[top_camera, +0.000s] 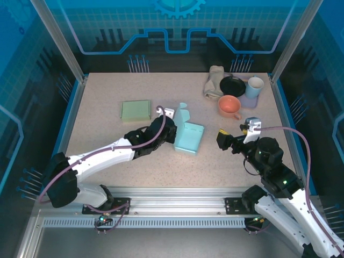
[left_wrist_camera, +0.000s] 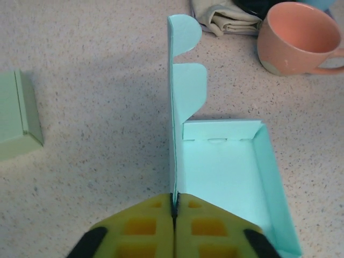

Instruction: Fold the paper box

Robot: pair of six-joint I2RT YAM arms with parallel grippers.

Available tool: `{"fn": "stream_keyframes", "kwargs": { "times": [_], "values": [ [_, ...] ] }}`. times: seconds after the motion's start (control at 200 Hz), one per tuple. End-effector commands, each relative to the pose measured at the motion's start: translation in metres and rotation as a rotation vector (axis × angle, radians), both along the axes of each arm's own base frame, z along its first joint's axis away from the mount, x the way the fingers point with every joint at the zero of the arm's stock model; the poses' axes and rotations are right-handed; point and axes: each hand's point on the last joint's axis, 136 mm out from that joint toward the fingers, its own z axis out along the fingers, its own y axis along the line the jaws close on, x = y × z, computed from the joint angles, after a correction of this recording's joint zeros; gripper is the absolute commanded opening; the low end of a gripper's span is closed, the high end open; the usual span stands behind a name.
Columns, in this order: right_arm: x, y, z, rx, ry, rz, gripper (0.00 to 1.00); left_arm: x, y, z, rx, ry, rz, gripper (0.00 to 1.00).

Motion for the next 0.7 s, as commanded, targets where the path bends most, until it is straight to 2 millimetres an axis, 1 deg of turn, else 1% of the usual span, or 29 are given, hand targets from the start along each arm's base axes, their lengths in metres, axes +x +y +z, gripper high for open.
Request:
{"fn": "stream_keyframes", "kwargs": {
  "times": [0.0, 0.085, 0.21, 0.315, 0.38, 0.43, 0.465, 0.515, 0.57, 0.65, 0.685, 0.695],
  "values": [
    [0.0, 0.0, 0.005, 0.012, -0.012, 0.006, 1.0, 0.004, -0.012, 0.013, 0.107, -0.036, -0.107, 0.0],
    [0.002, 0.001, 0.003, 0.005, -0.009, 0.006, 1.0, 0.005, -0.022, 0.021, 0.194, -0.084, -0.22, 0.0],
    [0.009, 0.003, -0.005, -0.024, 0.007, 0.0, 1.0, 0.005, -0.036, 0.035, 0.356, -0.216, -0.442, 0.0],
    [0.015, 0.004, -0.004, -0.07, 0.019, -0.005, 1.0, 0.004, -0.044, 0.041, 0.387, -0.264, -0.61, 0.01],
    [0.02, 0.005, 0.003, -0.092, 0.016, -0.005, 1.0, 0.0, -0.05, 0.044, 0.36, -0.279, -0.743, 0.05],
    [0.024, 0.005, 0.01, -0.095, 0.012, -0.014, 1.0, 0.007, -0.049, 0.051, 0.338, -0.292, -0.776, 0.05],
    [0.027, 0.006, 0.015, -0.086, 0.011, -0.024, 1.0, 0.01, -0.049, 0.052, 0.325, -0.273, -0.802, 0.04],
    [0.032, 0.008, 0.019, -0.067, 0.015, -0.031, 1.0, 0.015, -0.049, 0.057, 0.323, -0.26, -0.821, 0.04],
    [0.039, 0.01, 0.026, -0.039, 0.012, -0.045, 1.0, 0.018, -0.051, 0.055, 0.329, -0.238, -0.846, 0.02],
    [0.049, 0.015, 0.035, -0.009, 0.004, -0.055, 1.0, 0.016, -0.052, 0.049, 0.335, -0.22, -0.893, 0.0],
    [0.054, 0.018, 0.031, -0.01, 0.017, -0.058, 1.0, 0.015, -0.052, 0.048, 0.327, -0.217, -0.909, 0.0],
    [0.055, 0.018, 0.041, 0.001, 0.001, -0.058, 1.0, 0.015, -0.052, 0.047, 0.324, -0.215, -0.912, 0.0]
  ]
}}
